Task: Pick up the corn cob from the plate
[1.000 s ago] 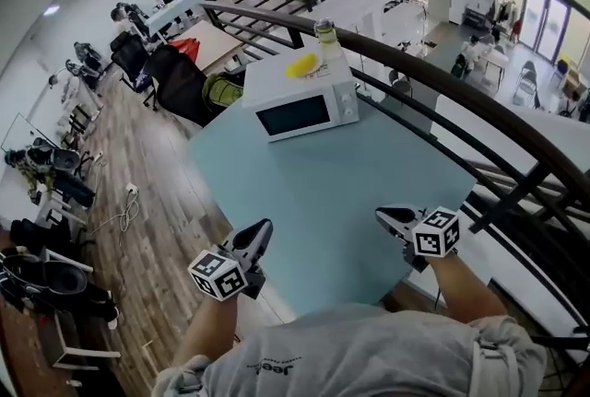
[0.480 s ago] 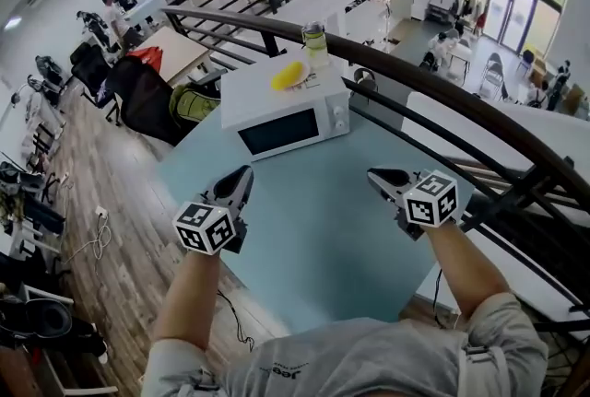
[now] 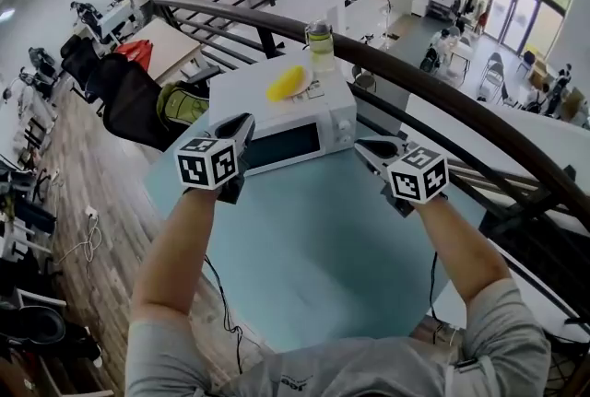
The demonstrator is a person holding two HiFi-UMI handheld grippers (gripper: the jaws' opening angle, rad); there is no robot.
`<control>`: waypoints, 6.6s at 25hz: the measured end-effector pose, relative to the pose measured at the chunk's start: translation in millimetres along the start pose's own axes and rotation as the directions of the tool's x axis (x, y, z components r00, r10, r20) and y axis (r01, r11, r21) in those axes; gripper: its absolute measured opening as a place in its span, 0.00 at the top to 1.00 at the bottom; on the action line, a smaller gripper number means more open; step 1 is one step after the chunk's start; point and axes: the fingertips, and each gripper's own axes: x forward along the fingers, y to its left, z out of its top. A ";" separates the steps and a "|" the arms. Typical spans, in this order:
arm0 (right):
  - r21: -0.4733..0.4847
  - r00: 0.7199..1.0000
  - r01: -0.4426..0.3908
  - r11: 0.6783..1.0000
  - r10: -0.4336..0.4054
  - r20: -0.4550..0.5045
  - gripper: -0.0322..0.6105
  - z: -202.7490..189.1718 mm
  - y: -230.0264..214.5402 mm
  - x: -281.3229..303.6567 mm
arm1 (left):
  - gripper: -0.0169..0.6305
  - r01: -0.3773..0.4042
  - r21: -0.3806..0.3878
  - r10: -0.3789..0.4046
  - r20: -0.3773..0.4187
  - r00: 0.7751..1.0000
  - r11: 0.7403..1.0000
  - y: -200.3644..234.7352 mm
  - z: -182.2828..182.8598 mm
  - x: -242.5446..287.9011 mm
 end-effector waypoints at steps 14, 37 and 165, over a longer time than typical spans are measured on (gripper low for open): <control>-0.041 1.000 0.011 0.999 -0.011 -0.001 0.93 18.4 -57.3 75.8 | 0.64 0.014 0.041 -0.007 -0.179 0.984 0.999 55.5 21.6 160.8; -0.059 0.999 -0.022 0.998 0.020 -0.044 0.93 -25.8 -63.5 84.4 | 0.54 -0.016 0.122 0.070 -0.456 0.887 0.992 57.4 -32.4 231.4; 0.030 0.988 -0.100 0.995 0.103 -0.114 0.93 -159.2 326.3 -307.8 | 0.57 0.061 -0.206 -0.095 -0.158 0.983 0.977 -362.9 -262.1 -399.8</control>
